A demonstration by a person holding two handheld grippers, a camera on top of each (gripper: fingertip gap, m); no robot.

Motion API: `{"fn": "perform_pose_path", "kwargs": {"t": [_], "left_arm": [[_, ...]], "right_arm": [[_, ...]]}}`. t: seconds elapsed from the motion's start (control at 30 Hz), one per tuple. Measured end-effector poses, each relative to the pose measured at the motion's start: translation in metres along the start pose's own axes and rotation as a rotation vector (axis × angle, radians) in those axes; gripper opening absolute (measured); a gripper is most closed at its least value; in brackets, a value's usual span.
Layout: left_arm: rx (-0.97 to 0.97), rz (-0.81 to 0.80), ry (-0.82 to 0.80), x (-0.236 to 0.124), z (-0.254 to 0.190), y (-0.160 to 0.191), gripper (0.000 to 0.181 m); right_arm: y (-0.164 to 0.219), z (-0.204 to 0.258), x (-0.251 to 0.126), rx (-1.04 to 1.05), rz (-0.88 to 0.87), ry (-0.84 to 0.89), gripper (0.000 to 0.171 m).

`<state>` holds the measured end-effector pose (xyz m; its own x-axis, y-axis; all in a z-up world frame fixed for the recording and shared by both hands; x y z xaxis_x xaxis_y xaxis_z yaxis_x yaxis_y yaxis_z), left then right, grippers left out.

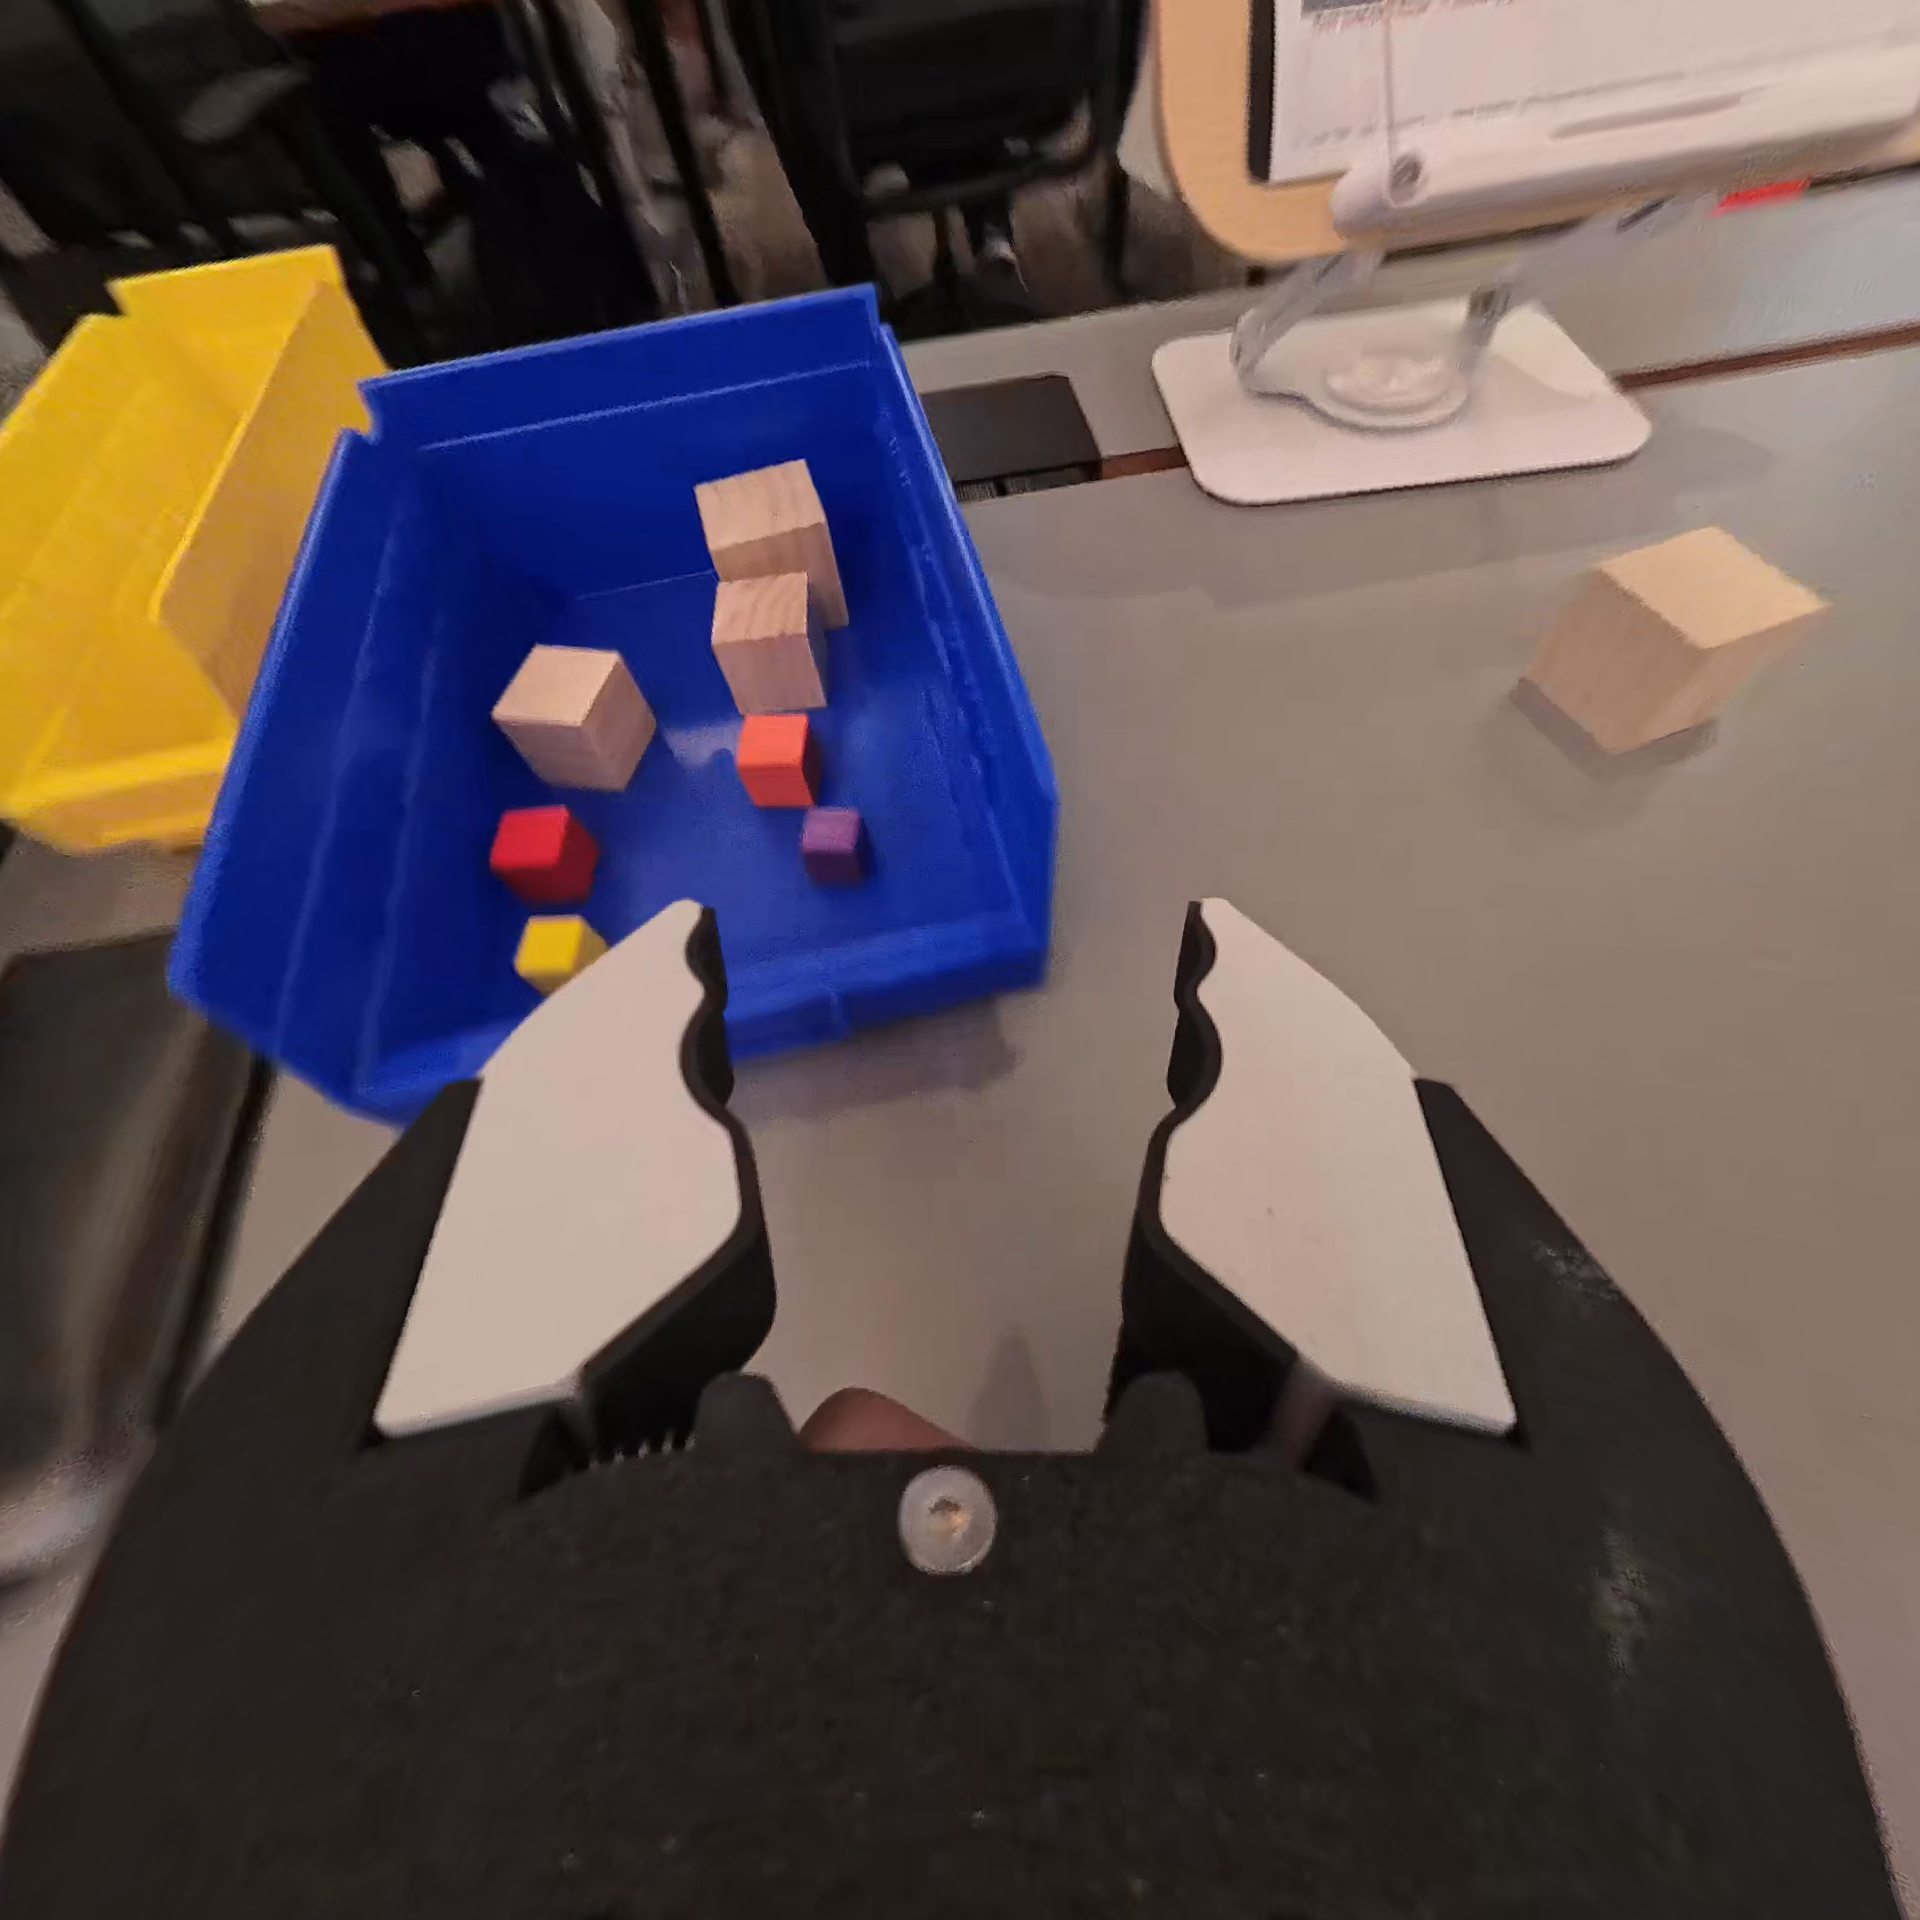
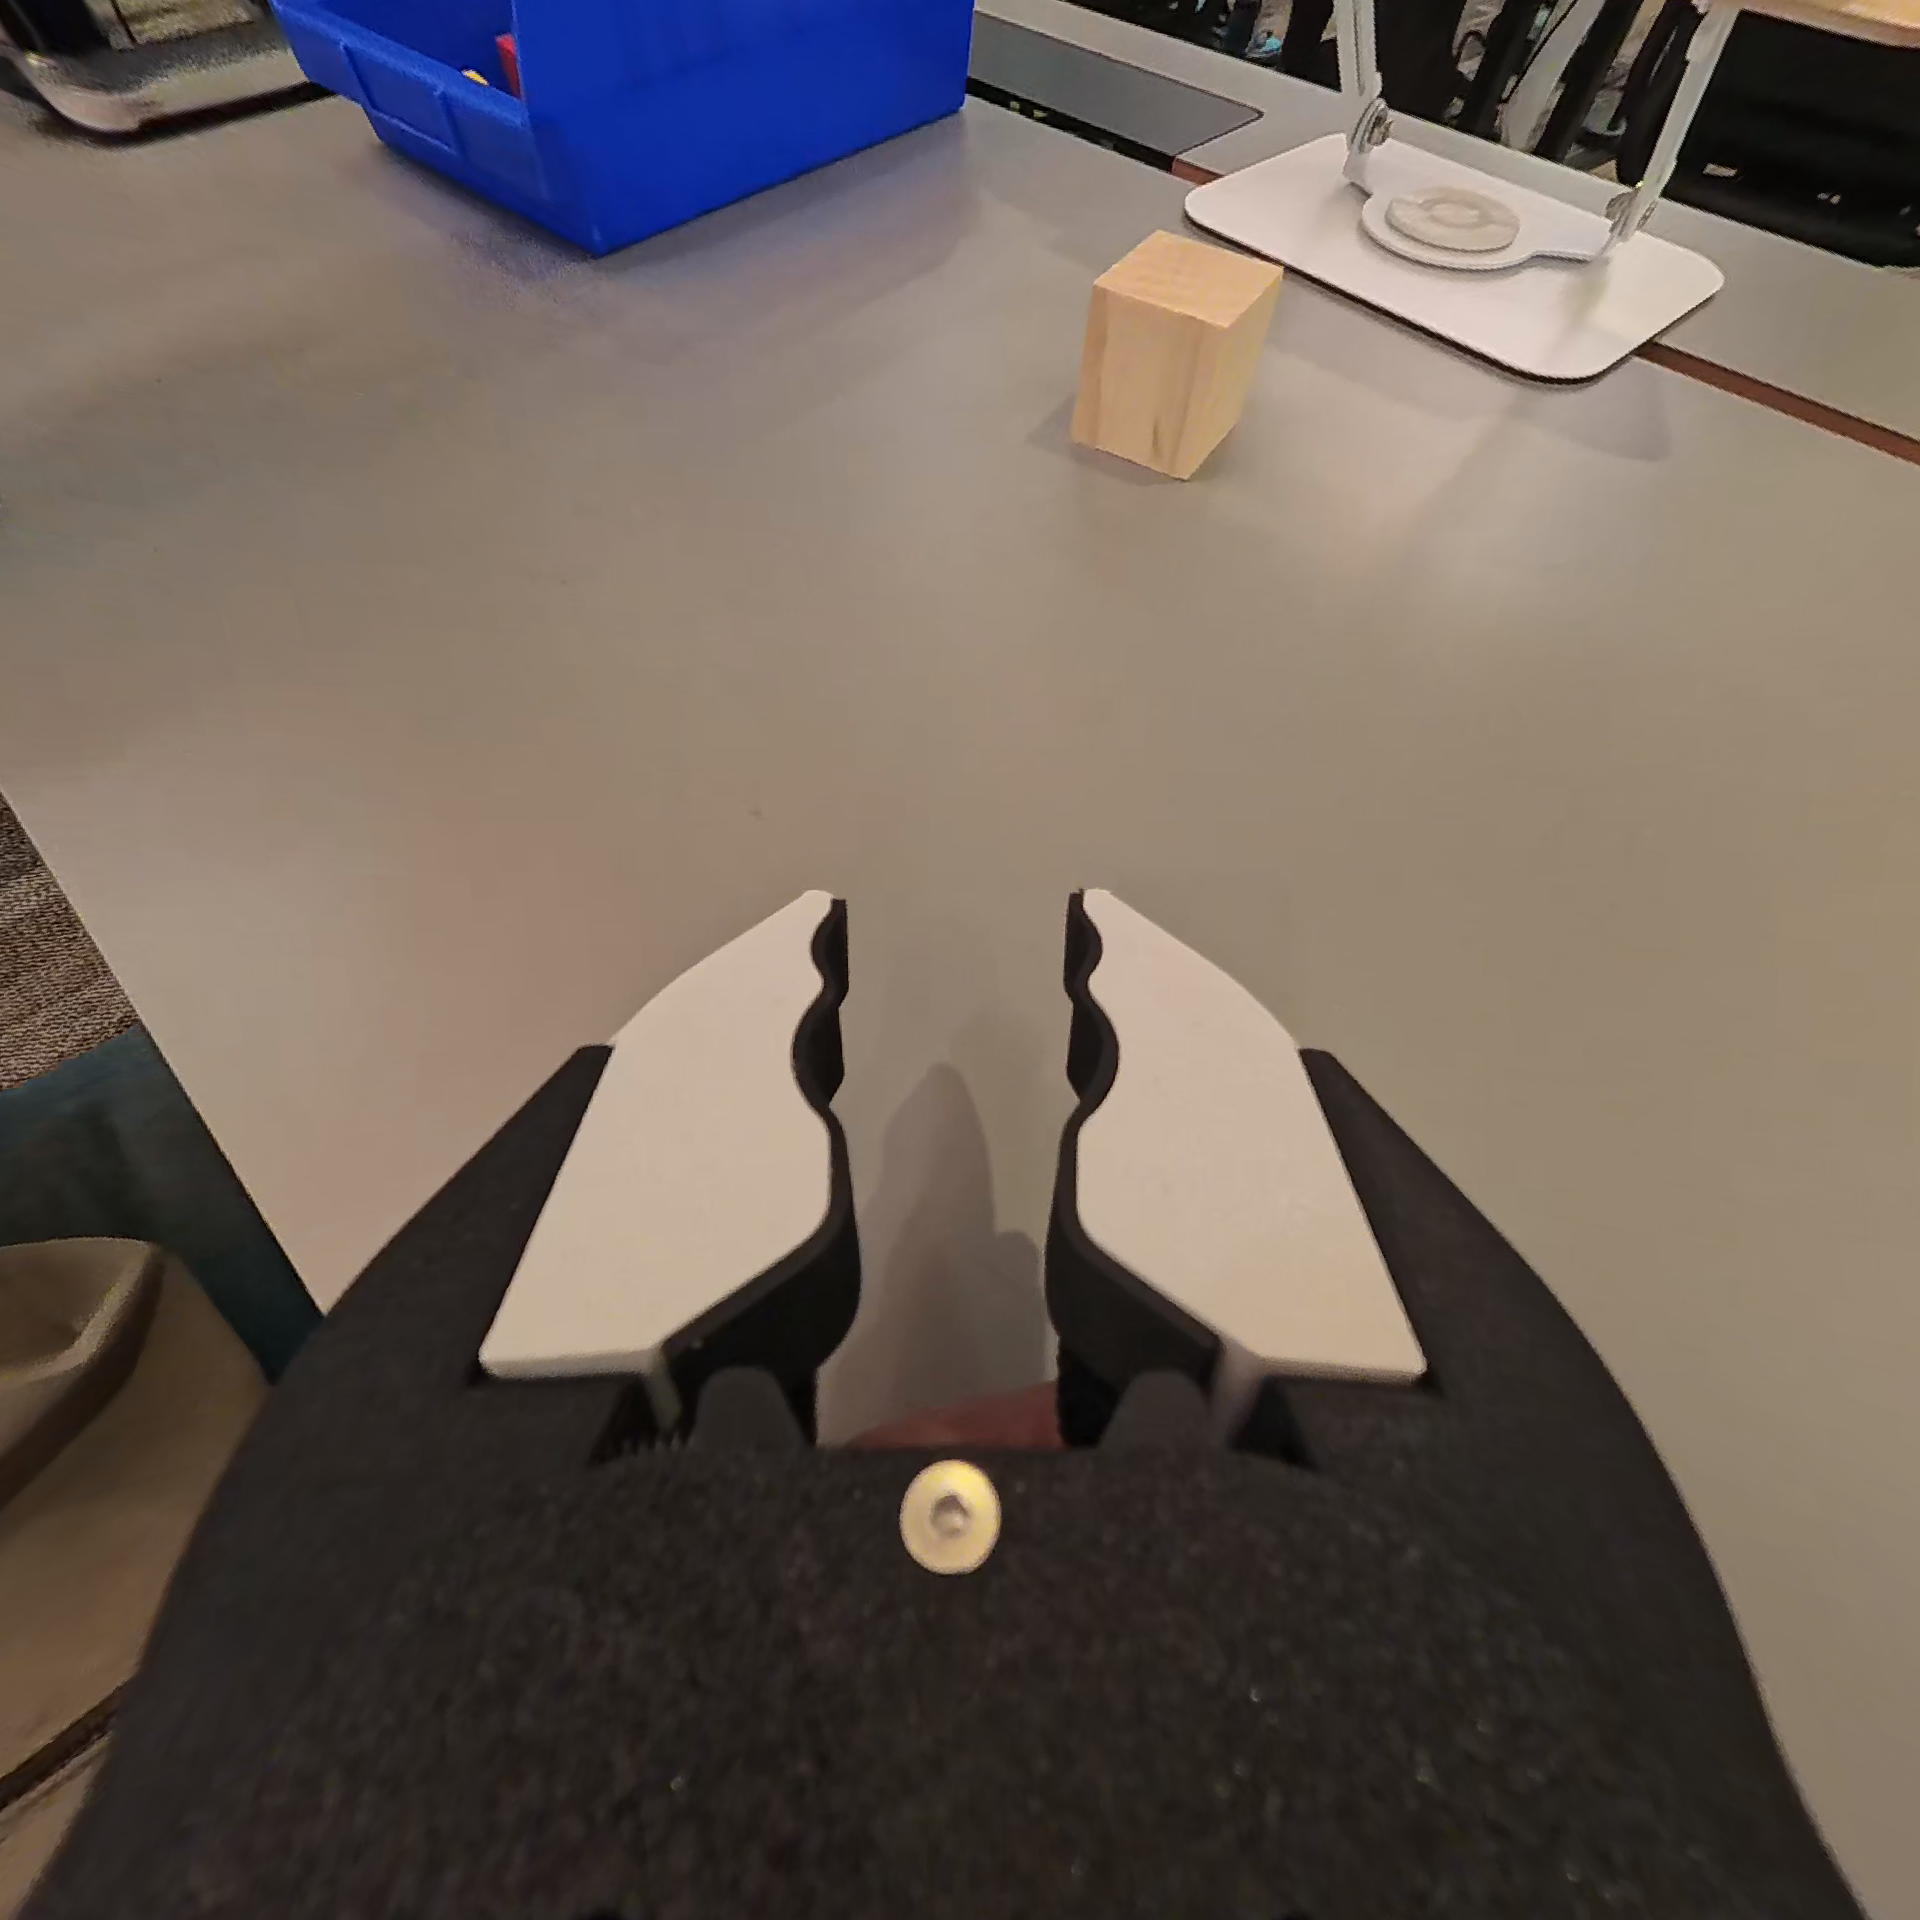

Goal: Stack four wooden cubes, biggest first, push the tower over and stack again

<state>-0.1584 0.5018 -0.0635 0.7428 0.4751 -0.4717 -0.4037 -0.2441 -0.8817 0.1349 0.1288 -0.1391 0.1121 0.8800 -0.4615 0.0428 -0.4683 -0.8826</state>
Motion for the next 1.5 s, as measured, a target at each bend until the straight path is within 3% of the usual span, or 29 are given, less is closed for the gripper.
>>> {"fn": "perform_pose_path", "kwargs": {"t": [0.13,0.27,0.5,0.6,0.73,0.77,1.03,1.17,1.3,1.5], "left_arm": [[0.157,0.201,-0.065,0.061,0.063,-0.048,0.074],[0.206,0.446,-0.074,0.121,0.113,-0.070,0.077],[0.241,0.762,-0.111,0.191,0.163,-0.048,0.075],[0.209,0.813,-0.111,0.204,0.176,-0.037,0.064],[0.195,0.845,-0.091,0.218,0.177,-0.025,0.069],[0.188,0.828,-0.086,0.220,0.176,-0.025,0.060],[0.095,0.803,-0.042,0.219,0.179,-0.025,0.048],[0.131,0.686,-0.025,0.206,0.166,-0.039,0.048],[0.259,0.533,0.029,0.168,0.125,-0.072,0.047],[0.416,0.281,0.144,0.084,0.041,-0.105,0.047]], "right_arm": [[-0.001,-0.003,-0.001,0.010,-0.006,0.000,0.040],[-0.002,0.000,0.001,0.002,-0.005,-0.007,0.040],[-0.001,0.003,0.002,-0.031,0.008,-0.004,0.040],[-0.002,0.001,0.002,-0.032,0.007,0.001,0.040],[0.000,-0.002,0.004,-0.009,0.008,-0.008,0.040],[0.000,-0.003,0.004,-0.005,0.010,-0.009,0.040],[0.002,-0.006,0.005,0.016,0.007,-0.019,0.040],[0.000,-0.003,0.004,0.006,0.003,-0.023,0.040],[-0.001,-0.003,0.002,0.010,-0.005,-0.023,0.040],[-0.002,-0.003,0.001,0.005,-0.007,-0.018,0.040]]}}
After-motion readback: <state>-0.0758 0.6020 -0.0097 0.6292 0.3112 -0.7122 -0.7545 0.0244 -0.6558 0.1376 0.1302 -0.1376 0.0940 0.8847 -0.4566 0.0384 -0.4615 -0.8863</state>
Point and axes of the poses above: each gripper's, where its closed fingertips meet, x out along the fingers, y out of its underside, z = x × y across the jaws, the point moved 9 cm from there along -x, back along the fingers, and after that the axes turned 9 degrees about y, right-handed, at the moved point
